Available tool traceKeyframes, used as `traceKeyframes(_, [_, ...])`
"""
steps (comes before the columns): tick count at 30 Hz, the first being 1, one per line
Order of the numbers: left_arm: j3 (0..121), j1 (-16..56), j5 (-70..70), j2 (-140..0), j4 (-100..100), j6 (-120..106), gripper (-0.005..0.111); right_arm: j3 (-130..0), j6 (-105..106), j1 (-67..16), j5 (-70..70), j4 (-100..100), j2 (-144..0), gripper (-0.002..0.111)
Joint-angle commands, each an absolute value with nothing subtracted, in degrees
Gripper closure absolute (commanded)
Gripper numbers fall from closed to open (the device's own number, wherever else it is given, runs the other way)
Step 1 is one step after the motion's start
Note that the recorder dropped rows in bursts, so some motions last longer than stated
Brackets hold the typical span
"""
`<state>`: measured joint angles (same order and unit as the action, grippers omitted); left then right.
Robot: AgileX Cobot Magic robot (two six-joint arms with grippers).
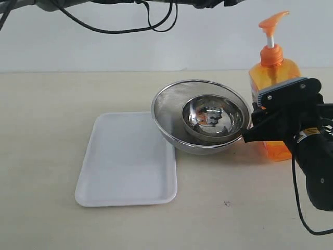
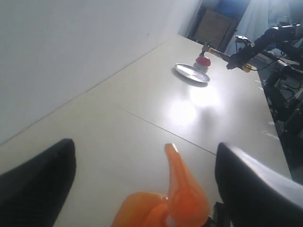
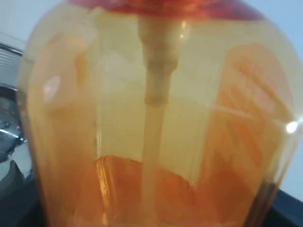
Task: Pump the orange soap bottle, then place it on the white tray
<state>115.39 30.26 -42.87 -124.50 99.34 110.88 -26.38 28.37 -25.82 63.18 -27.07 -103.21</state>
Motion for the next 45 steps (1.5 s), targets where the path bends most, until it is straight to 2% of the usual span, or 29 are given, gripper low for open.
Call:
traceKeyframes(1, [117.5,31.8,-42.9,-126.0,99.9,113.4,0.032,-27.1,29.5,-25.6,68.0,-25.9,-102.4,0.108])
traceKeyframes(25, [119.2,34.6,-41.4,-129.5,99.9,111.1,0.032,-27.1,30.1,-25.6,67.9,-25.1,-102.4,0.108])
traceKeyframes(45, [121.5,33.0,-31.4,-130.3,99.9,110.8,0.032,-27.1,30.0,-25.6,67.5,-25.1,-102.4,0.108])
